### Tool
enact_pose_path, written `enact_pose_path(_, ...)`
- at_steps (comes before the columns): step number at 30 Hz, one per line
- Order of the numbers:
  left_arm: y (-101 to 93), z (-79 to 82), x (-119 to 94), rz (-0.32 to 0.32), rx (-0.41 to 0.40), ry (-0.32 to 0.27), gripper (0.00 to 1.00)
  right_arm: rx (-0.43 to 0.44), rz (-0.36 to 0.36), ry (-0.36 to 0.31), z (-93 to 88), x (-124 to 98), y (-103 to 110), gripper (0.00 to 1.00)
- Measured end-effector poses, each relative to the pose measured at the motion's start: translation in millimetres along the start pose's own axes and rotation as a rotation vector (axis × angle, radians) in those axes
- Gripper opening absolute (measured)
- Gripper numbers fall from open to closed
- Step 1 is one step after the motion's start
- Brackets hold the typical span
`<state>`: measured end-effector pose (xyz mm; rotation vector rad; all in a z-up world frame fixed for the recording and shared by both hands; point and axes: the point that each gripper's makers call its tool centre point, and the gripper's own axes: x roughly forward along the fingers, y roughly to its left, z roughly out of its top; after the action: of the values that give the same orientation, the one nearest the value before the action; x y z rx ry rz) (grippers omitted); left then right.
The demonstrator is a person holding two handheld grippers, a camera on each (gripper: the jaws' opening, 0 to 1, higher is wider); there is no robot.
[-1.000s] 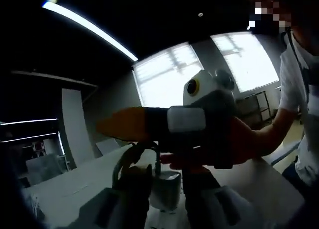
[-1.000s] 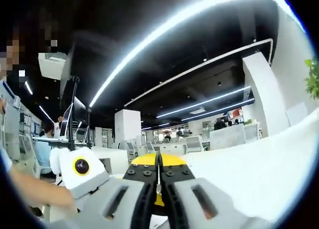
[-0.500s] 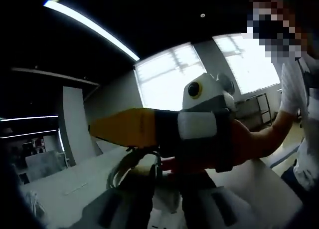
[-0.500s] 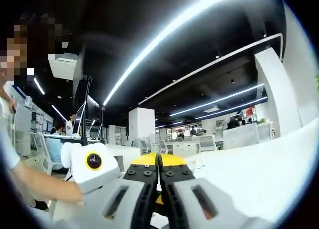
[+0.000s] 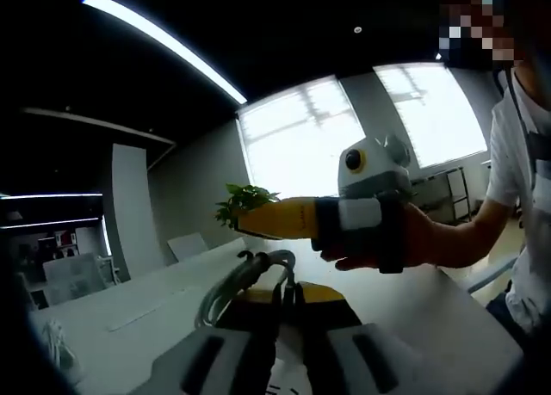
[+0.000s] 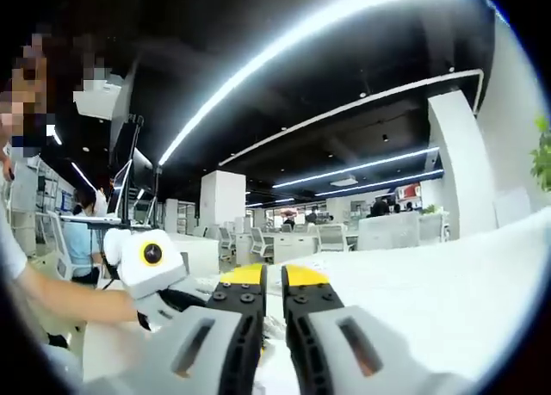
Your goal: Straighten the power strip on the desk, plug the charger into it
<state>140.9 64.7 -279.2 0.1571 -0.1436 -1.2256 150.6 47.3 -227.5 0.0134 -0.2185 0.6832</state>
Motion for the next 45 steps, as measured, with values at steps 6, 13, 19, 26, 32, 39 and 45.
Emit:
enact_pose_path(6,0.9,-4.6,-4,0.004,0.008,0.011,0.1,-0.062,-0.005,0.102,-21.9,-29,6,0.06)
enact_pose_path(13,1.1,-3.7,-6,0.004,0.021,0.01,0.1,-0.071,0.041,0.168,-41.7,-27,21,0.06)
enact_pose_path(19,0.5,-5.2,-10,0.008,0.045,0.013,0.09,-0.006,0.059,0.21,-51.4,-22,22,0.04)
enact_pose_path(26,1.0,-6.2,-14,0.004,0.034,0.011,0.09,-0.162,0.047,0.212,-55.5,-18,24,0.01)
enact_pose_path(32,3.0,-7.6,-14,0.021,-0.012,0.02,0.08,-0.129,0.039,0.251,-55.1,-17,21,0.01)
enact_pose_path(39,3.4,-8.9,-11,0.019,-0.042,0.013,0.06,-0.064,0.05,0.254,-55.8,-18,18,0.0)
enact_pose_path(45,3.0,-9.0,-9,0.016,-0.051,0.002,0.06,0.003,0.077,0.221,-56.7,-20,15,0.0)
